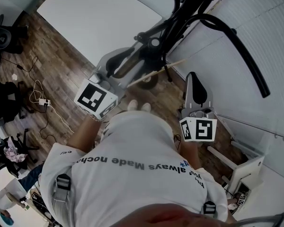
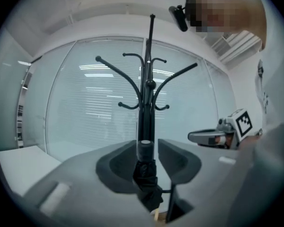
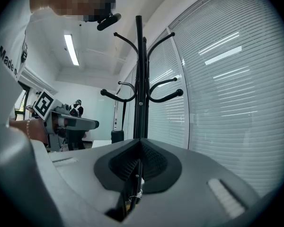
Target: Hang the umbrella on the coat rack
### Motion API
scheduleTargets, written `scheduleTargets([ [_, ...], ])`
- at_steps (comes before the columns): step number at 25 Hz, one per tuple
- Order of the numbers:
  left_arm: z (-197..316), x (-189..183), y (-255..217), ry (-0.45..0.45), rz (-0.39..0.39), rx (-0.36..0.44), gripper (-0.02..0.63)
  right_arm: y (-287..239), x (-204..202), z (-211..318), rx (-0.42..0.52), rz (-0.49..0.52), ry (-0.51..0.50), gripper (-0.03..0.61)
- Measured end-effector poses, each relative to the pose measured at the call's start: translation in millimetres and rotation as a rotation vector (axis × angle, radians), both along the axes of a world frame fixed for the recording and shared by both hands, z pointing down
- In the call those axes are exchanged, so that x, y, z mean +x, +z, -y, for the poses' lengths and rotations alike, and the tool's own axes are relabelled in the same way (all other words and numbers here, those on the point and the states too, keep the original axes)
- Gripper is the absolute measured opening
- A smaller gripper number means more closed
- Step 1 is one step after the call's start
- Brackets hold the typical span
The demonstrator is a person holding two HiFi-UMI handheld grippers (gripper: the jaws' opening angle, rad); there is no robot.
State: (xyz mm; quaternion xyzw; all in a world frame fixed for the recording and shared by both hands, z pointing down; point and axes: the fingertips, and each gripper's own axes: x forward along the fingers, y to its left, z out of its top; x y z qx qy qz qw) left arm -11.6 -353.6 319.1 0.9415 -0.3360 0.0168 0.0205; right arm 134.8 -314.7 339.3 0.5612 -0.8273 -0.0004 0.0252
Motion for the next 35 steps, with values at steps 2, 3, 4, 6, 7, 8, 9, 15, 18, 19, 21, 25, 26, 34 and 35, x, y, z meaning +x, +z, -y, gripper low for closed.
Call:
scheduleTargets([
  [2, -3, -8, -1, -0.032, -0.010, 0.016, 0.097, 1, 0, 2, -0.001, -0.002, -0.004, 0.002],
  [3, -5, -12, -1, -0.046, -0.013, 0.021, 0.074, 0, -1, 2, -0.001, -0.003, -0.007, 0.002],
  [4, -6, -16, -1, -0.058, -0.016, 0.024, 0.055, -1, -2, 1, -0.001, -0.005, -0.009, 0.002],
  [6, -9, -24, 1, -0.084, -0.014, 0.024, 0.035, -2, -5, -1, -0.002, -0.007, -0.014, 0.002],
  [7, -10, -28, 4, -0.101, -0.010, 0.023, 0.023, -2, -6, -2, -0.004, -0.008, -0.016, 0.002],
  [8, -10, -31, 7, -0.118, -0.007, 0.023, 0.005, -2, -7, -2, -0.006, -0.009, -0.019, 0.002],
  [9, -10, -34, 10, -0.133, -0.004, 0.021, 0.002, -1, -8, -3, -0.008, -0.010, -0.023, 0.002],
  [15, -15, -45, 19, -0.199, 0.010, 0.014, 0.002, -4, -11, -11, -0.020, -0.020, -0.030, 0.002],
  [18, -13, -46, 24, -0.222, 0.005, 0.015, 0.002, 3, -6, -11, -0.026, -0.026, -0.025, 0.002],
  [19, -13, -45, 25, -0.225, 0.003, 0.014, 0.002, 5, -4, -11, -0.028, -0.029, -0.024, 0.002],
  [21, -12, -44, 28, -0.222, 0.003, 0.009, 0.002, 7, -4, -10, -0.030, -0.033, -0.024, 0.002],
  [25, -13, -43, 28, -0.201, 0.008, -0.002, 0.002, 5, -9, -12, -0.030, -0.036, -0.028, 0.002],
  [26, -14, -42, 28, -0.199, 0.008, -0.001, 0.002, 4, -10, -12, -0.029, -0.037, -0.030, 0.002],
  [34, -12, -39, 26, -0.195, 0.008, -0.009, 0.002, 2, -9, -10, -0.032, -0.044, -0.032, 0.002],
  [35, -11, -40, 27, -0.194, 0.009, -0.011, 0.002, 3, -9, -10, -0.033, -0.046, -0.033, 0.002],
])
